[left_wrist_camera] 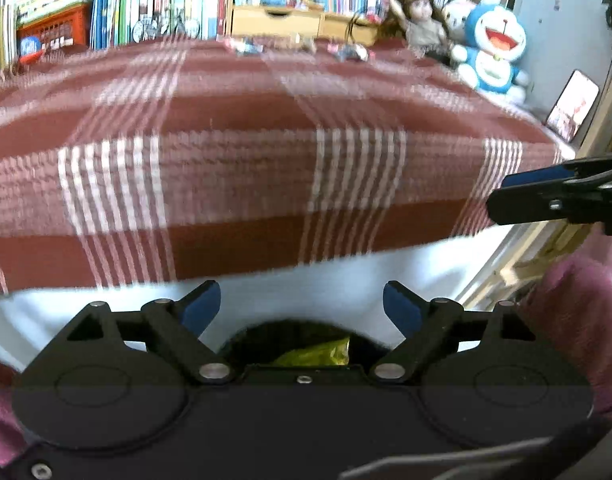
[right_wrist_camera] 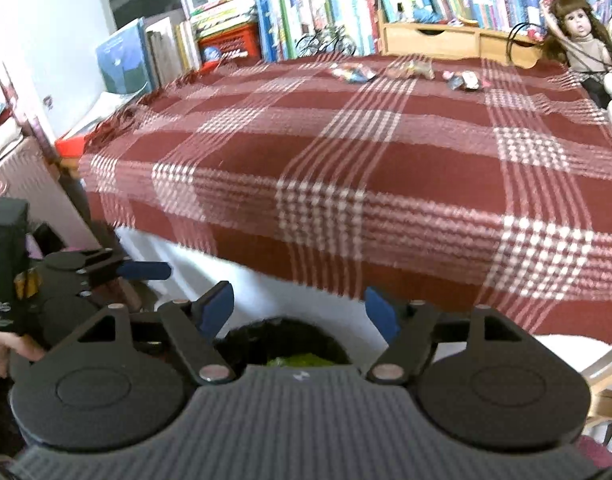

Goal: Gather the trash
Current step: 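Raise both open tools back toward the table, then grasp the colourful candy wrapper with left tool while right tool grasps macaron packet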

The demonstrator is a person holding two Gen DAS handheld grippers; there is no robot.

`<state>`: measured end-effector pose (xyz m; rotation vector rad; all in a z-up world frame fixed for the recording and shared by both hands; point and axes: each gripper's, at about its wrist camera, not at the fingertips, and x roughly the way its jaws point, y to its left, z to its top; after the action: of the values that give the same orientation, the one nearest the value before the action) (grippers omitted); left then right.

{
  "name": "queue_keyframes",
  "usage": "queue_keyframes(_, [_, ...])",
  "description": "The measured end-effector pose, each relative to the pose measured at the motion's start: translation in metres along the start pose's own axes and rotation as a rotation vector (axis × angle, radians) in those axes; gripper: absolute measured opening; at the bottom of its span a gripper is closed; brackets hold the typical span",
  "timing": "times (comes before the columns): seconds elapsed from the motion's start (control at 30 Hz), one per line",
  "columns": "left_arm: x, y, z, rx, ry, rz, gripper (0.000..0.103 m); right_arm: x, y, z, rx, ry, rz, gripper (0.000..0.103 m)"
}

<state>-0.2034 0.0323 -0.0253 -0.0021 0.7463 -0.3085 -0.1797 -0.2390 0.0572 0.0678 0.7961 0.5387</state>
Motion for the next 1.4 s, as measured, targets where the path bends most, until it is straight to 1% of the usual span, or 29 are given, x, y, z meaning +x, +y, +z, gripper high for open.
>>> queue_keyframes(0.1, [-0.012, 0.003, 0.027, 0.009, -0.062, -0.016, 0.090, -0.002, -0.009, 0.017, 0.012, -0.046, -0.024, 0.083])
queue_keyframes(0.2, [-0.017, 0.008, 0.063, 0.015, -0.113, -0.011, 0.093, -0.004, -0.021, 0.040, 0.035, -0.096, -0.053, 0.084])
queue_keyframes(0.3, [-0.014, 0.014, 0.103, 0.002, -0.155, 0.012, 0.094, -0.004, -0.038, 0.062, 0.066, -0.147, -0.085, 0.084])
queue_keyframes(0.4, [-0.003, 0.022, 0.138, -0.025, -0.191, 0.023, 0.095, 0.000, -0.059, 0.086, 0.105, -0.190, -0.112, 0.087])
queue_keyframes(0.53, [0.026, 0.033, 0.188, -0.076, -0.210, 0.058, 0.095, 0.010, -0.089, 0.119, 0.166, -0.228, -0.142, 0.088])
queue_keyframes(0.67, [0.063, 0.050, 0.231, -0.142, -0.217, 0.065, 0.096, 0.023, -0.118, 0.147, 0.216, -0.254, -0.171, 0.090])
queue_keyframes(0.8, [0.112, 0.068, 0.270, -0.254, -0.211, 0.098, 0.096, 0.044, -0.145, 0.170, 0.256, -0.268, -0.199, 0.091])
queue_keyframes(0.93, [0.164, 0.091, 0.293, -0.409, -0.199, 0.103, 0.096, 0.073, -0.168, 0.189, 0.266, -0.278, -0.243, 0.091])
queue_keyframes(1.0, [0.186, 0.101, 0.295, -0.473, -0.198, 0.109, 0.096, 0.090, -0.178, 0.197, 0.252, -0.267, -0.262, 0.092])
queue_keyframes(1.07, [0.208, 0.108, 0.299, -0.512, -0.178, 0.128, 0.096, 0.109, -0.187, 0.203, 0.241, -0.245, -0.273, 0.092])
queue_keyframes(1.17, [0.237, 0.114, 0.304, -0.524, -0.162, 0.159, 0.096, 0.137, -0.199, 0.212, 0.218, -0.213, -0.278, 0.092])
queue_keyframes(1.3, [0.268, 0.114, 0.310, -0.511, -0.135, 0.193, 0.096, 0.169, -0.205, 0.221, 0.177, -0.165, -0.271, 0.092])
queue_keyframes(1.4, [0.287, 0.112, 0.313, -0.511, -0.117, 0.192, 0.096, 0.190, -0.204, 0.229, 0.118, -0.129, -0.284, 0.092])
